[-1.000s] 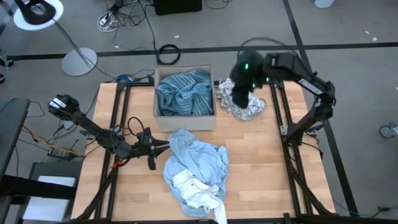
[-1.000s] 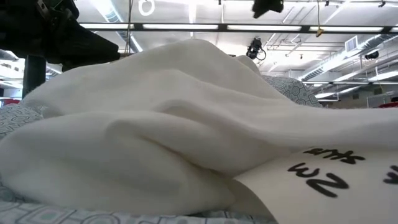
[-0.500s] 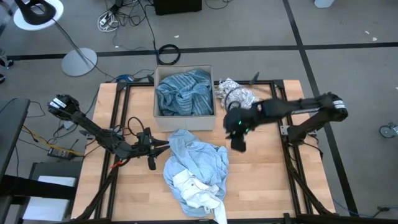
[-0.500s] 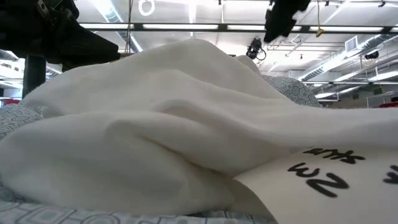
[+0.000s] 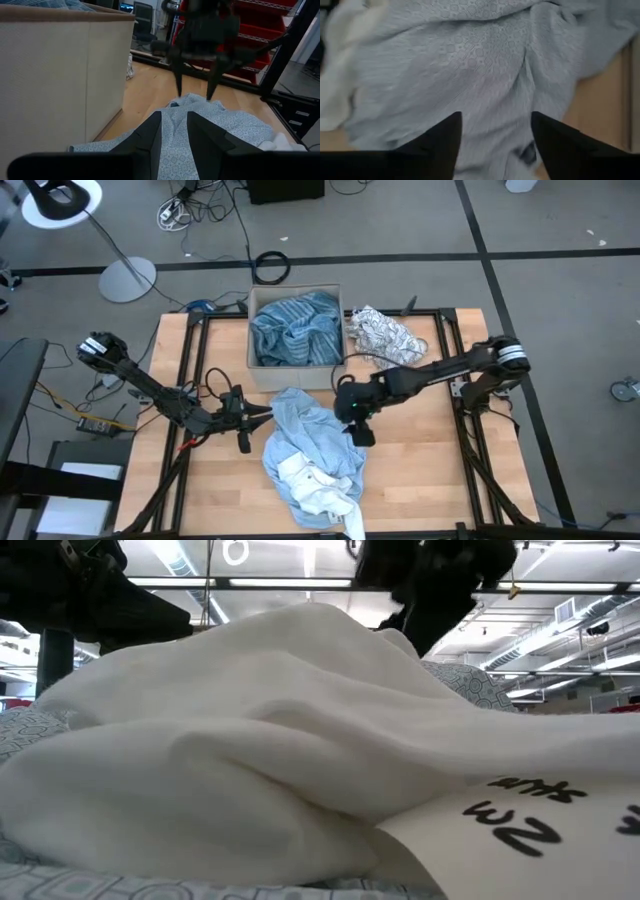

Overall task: Sort clothes
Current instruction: Put the light blue cloth into the laundry organizer

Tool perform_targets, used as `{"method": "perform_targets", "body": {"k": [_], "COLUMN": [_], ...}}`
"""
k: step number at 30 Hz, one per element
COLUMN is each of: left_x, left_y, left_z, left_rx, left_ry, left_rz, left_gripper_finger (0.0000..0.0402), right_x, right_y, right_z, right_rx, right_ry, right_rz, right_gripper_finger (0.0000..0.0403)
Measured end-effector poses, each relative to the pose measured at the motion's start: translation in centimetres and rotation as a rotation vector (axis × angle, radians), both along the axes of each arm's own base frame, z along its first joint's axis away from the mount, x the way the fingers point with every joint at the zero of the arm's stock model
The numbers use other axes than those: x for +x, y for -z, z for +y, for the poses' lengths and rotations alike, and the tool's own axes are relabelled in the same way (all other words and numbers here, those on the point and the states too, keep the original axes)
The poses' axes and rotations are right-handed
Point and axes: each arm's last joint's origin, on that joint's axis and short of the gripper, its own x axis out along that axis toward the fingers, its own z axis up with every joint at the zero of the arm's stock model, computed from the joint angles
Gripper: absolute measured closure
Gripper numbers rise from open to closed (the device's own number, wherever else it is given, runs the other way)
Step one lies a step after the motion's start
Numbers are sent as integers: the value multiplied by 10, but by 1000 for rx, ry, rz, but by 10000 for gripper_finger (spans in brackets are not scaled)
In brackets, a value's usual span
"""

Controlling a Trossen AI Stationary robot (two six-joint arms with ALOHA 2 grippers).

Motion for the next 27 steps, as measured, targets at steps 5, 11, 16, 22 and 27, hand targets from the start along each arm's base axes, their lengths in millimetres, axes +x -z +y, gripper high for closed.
{"method": "perform_targets", "body": {"k": [5, 11, 16, 22, 27], "left_x": [0, 0, 0, 0, 0], "left_y": [0, 0, 0, 0, 0], "left_z": [0, 0, 0, 0, 0], "left_rx": [-3, -3, -4, -4, -4], "left_ry": [0, 0, 0, 0, 0], "left_rz": [-1, -1, -1, -1, -1], "left_gripper_finger": [303, 303, 303, 303, 303], "right_x": [20, 48, 64, 72, 75], "right_y": [33, 79, 95, 79, 33], "right_z": [3, 4, 4, 0, -5], "right_rx": [-13, -77, -87, -172, -267], "right_ry": [-30, -19, 3, 13, 56], "right_rz": [0, -71, -147, -188, -207], "right_gripper_finger": [86, 45, 111, 358, 373]}}
